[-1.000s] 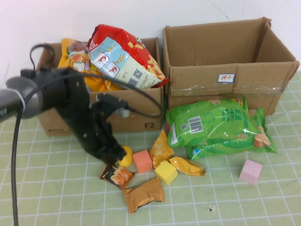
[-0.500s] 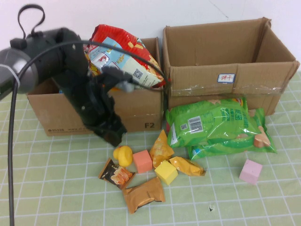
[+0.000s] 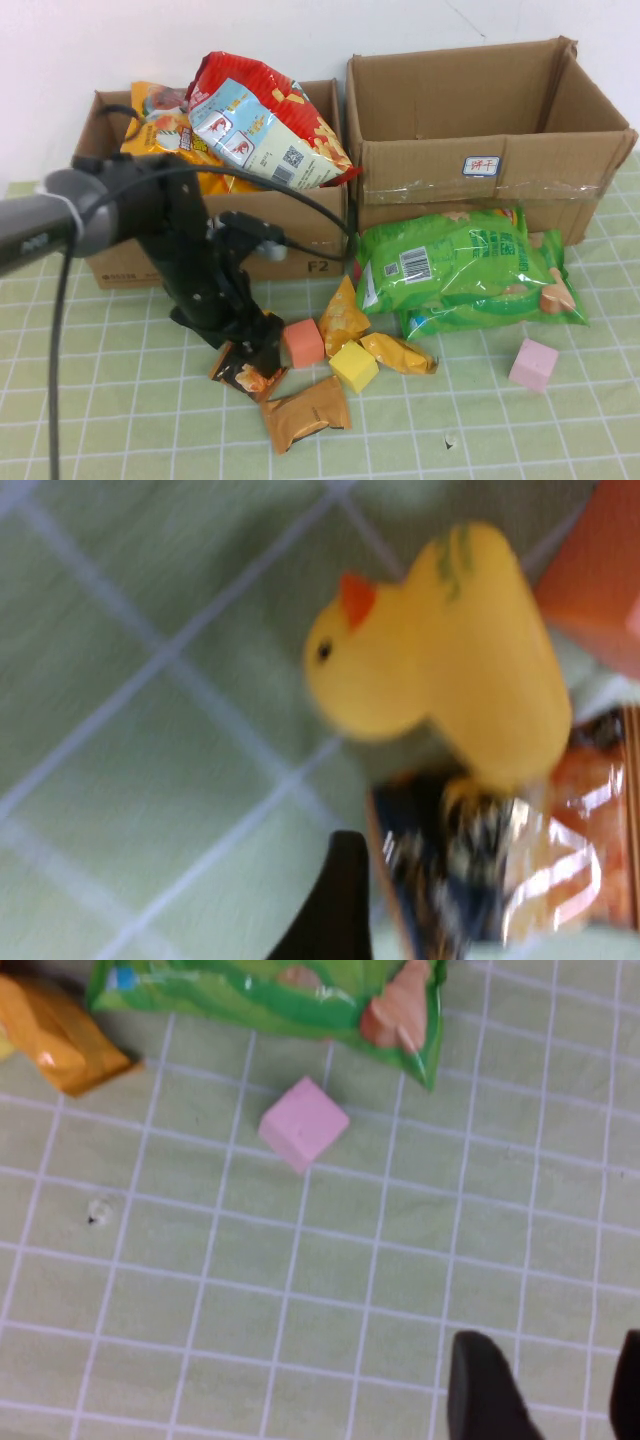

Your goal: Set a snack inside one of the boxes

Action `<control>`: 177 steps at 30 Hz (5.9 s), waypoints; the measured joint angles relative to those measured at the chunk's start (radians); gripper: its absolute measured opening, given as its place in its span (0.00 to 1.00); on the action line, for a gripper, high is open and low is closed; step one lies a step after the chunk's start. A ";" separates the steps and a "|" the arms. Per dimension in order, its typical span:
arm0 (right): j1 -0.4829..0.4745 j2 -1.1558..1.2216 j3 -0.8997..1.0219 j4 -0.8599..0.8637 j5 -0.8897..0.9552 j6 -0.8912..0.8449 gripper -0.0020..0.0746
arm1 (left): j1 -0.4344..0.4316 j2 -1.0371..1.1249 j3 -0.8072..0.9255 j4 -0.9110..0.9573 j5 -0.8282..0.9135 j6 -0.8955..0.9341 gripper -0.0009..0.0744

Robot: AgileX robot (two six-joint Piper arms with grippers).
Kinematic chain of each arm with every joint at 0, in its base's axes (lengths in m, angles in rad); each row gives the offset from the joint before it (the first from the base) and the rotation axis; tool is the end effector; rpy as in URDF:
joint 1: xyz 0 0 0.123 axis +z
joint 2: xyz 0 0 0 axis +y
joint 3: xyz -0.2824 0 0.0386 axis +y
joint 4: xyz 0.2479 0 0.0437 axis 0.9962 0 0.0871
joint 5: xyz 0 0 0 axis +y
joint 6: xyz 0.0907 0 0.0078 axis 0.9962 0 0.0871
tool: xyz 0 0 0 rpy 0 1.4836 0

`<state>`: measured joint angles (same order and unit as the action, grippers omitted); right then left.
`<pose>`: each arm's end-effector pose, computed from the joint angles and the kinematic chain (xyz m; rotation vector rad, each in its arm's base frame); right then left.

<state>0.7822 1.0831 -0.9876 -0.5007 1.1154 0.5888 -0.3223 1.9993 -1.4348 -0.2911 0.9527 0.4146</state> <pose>0.1639 0.1075 0.3383 -0.3889 2.4583 -0.1333 0.3720 -0.1467 0.1807 0.8549 2.8433 -0.3614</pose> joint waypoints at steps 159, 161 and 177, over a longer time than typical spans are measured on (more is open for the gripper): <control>0.000 -0.803 0.513 0.094 -0.227 0.089 0.03 | 0.179 -2.011 1.454 0.320 -0.635 -0.464 0.01; 0.000 -0.803 0.513 0.094 -0.227 0.089 0.03 | 0.179 -2.011 1.454 0.320 -0.633 -0.472 0.01; 0.000 -0.803 0.513 0.094 -0.227 0.089 0.02 | 0.298 -2.011 1.454 0.320 -0.631 -0.484 0.01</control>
<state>0.7822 0.2796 -0.4747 -0.4063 0.8879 0.6778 -0.0242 -0.0121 0.0190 0.0285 0.3214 -0.0690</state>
